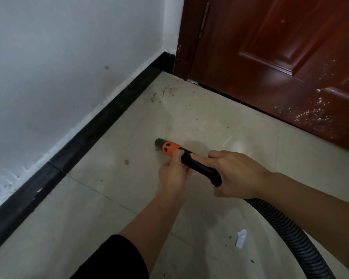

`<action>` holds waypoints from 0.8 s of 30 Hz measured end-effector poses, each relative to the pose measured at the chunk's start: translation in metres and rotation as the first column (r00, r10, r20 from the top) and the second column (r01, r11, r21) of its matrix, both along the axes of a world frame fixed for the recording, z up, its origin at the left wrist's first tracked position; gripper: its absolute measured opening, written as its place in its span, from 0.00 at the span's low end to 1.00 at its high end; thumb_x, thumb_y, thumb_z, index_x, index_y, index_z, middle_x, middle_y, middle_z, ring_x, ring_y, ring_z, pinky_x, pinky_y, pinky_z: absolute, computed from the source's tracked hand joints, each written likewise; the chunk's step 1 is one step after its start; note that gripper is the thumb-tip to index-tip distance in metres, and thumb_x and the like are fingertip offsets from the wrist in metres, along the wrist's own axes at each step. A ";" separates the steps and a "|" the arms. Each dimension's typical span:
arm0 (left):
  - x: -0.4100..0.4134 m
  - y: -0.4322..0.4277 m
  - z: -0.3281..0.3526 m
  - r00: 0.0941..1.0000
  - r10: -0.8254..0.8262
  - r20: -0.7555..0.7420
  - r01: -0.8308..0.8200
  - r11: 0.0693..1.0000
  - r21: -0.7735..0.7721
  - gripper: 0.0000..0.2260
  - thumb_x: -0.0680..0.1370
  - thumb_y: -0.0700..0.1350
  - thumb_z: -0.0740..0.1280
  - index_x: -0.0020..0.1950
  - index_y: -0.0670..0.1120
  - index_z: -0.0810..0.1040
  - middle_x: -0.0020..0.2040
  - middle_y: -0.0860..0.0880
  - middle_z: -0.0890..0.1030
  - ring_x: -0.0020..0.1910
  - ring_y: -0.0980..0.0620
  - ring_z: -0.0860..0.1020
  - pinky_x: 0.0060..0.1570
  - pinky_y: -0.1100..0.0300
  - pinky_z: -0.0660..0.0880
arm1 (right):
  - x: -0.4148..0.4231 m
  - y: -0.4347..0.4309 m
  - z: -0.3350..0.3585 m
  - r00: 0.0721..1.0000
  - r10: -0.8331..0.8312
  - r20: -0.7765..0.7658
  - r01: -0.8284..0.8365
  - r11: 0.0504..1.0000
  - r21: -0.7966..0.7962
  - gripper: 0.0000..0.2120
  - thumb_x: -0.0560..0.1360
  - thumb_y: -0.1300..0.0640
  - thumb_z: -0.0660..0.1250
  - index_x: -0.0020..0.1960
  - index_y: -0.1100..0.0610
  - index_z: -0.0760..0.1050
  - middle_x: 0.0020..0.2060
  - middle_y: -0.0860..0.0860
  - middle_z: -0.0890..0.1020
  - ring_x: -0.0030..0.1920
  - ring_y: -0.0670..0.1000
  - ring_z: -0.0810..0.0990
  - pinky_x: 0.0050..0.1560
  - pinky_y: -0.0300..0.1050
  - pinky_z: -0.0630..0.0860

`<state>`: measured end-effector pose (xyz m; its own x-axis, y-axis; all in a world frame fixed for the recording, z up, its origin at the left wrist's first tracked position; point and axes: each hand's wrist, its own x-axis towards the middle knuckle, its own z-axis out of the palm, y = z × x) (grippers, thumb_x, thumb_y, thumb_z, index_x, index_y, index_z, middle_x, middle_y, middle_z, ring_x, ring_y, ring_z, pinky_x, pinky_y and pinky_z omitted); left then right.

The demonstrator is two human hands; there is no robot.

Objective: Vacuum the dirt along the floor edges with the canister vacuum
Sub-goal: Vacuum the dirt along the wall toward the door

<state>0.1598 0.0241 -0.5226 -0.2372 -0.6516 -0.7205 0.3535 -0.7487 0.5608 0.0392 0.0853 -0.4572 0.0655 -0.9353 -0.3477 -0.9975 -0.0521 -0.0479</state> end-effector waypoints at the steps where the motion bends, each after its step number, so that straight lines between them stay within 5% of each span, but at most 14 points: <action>1: -0.002 0.001 0.001 1.000 -0.018 -0.008 0.018 1.000 -0.004 0.06 0.77 0.42 0.69 0.44 0.39 0.79 0.41 0.44 0.84 0.36 0.54 0.83 0.30 0.66 0.77 | -0.002 0.003 0.000 1.000 -0.008 -0.006 0.008 1.000 -0.001 0.46 0.69 0.50 0.69 0.78 0.42 0.45 0.45 0.46 0.68 0.42 0.48 0.70 0.39 0.46 0.73; 17: -0.019 -0.019 0.000 0.996 -0.092 0.001 0.092 0.995 -0.034 0.06 0.78 0.42 0.70 0.44 0.39 0.78 0.42 0.43 0.83 0.35 0.56 0.82 0.36 0.67 0.80 | -0.005 -0.005 -0.006 0.992 -0.120 -0.031 0.118 0.992 -0.053 0.47 0.67 0.50 0.70 0.78 0.43 0.47 0.42 0.47 0.66 0.39 0.49 0.68 0.33 0.43 0.66; 24: 0.012 -0.016 -0.009 0.990 0.098 0.098 -0.097 0.995 -0.015 0.08 0.76 0.44 0.69 0.43 0.40 0.78 0.40 0.44 0.80 0.38 0.51 0.80 0.35 0.63 0.77 | 0.022 -0.017 -0.009 0.998 0.033 0.045 -0.031 0.998 -0.048 0.45 0.69 0.51 0.69 0.78 0.44 0.48 0.46 0.47 0.69 0.43 0.50 0.71 0.38 0.47 0.72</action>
<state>0.1716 0.0077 -0.5316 -0.0998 -0.6760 -0.7302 0.3671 -0.7071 0.6044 0.0608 0.0683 -0.4663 0.1105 -0.9478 -0.2991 -0.9921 -0.0873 -0.0898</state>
